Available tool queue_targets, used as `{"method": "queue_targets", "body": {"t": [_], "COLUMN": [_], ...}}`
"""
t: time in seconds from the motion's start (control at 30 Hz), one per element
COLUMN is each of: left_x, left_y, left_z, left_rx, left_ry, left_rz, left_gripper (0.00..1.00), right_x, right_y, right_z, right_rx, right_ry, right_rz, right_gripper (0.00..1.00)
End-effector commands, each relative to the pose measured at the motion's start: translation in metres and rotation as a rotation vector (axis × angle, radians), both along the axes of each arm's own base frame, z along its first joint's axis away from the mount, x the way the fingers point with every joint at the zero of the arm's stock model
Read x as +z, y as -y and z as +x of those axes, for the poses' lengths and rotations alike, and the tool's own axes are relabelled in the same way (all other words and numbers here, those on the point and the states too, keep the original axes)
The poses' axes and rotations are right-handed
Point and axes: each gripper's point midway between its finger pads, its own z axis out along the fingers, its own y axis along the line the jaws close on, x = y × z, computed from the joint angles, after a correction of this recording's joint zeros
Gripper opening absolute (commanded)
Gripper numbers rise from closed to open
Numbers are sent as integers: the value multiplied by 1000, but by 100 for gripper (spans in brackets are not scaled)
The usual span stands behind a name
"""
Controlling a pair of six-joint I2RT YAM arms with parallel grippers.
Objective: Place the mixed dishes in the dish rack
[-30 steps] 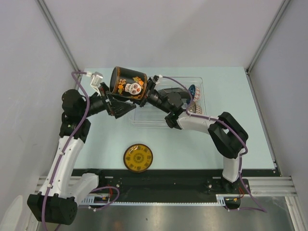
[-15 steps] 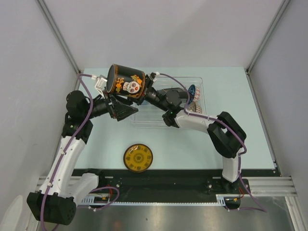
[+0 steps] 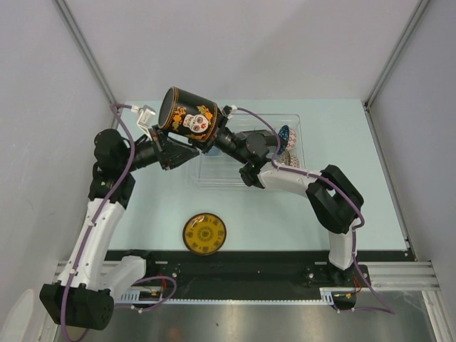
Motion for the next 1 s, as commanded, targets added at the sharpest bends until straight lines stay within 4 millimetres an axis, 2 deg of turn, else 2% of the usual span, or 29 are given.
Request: {"method": "queue_targets", "body": {"t": [0.0, 0.07, 0.2, 0.27, 0.3, 0.4, 0.5, 0.57, 0.6, 0.63, 0.77, 0.9, 0.97], "left_x": [29, 29, 30, 33, 34, 35, 36, 36, 34, 34, 42, 47, 47], "left_y": [1, 0, 0, 0, 1, 0, -2, -3, -4, -4, -6, -6, -5], "left_z": [-6, -6, -10, -14, -15, -17, -20, -22, -23, -23, -28, -30, -32], "left_rx": [-13, -10, -21, -41, -47, -57, -69, -63, -56, -51, -40, -44, -54], "left_ry": [82, 82, 88, 102, 106, 114, 117, 131, 119, 135, 165, 173, 172], "left_rz": [-23, -24, -29, -31, -30, -22, -8, 10, 17, 26, 32, 19, 11], "left_gripper": [28, 20, 18, 14, 7, 1, 0, 0, 0, 0, 0, 0, 0], "right_x": [47, 45, 40, 38, 37, 36, 34, 33, 28, 31, 23, 15, 10], "right_y": [12, 11, 7, 6, 6, 7, 13, 19, 18, 23, 36, 37, 37], "right_z": [-35, -36, -38, -39, -40, -39, -34, -25, -24, -22, -5, -3, -2], "right_rx": [44, 48, 63, 68, 70, 73, 72, 52, 57, 45, 9, 15, 20], "right_ry": [164, 165, 164, 161, 164, 173, 182, 188, 193, 204, 200, 197, 193], "right_rz": [136, 131, 124, 122, 121, 118, 99, 68, 40, 29, -7, -26, -37], "right_gripper": [0, 0, 0, 0, 0, 0, 1, 10, 11, 12, 17, 23, 31]}}
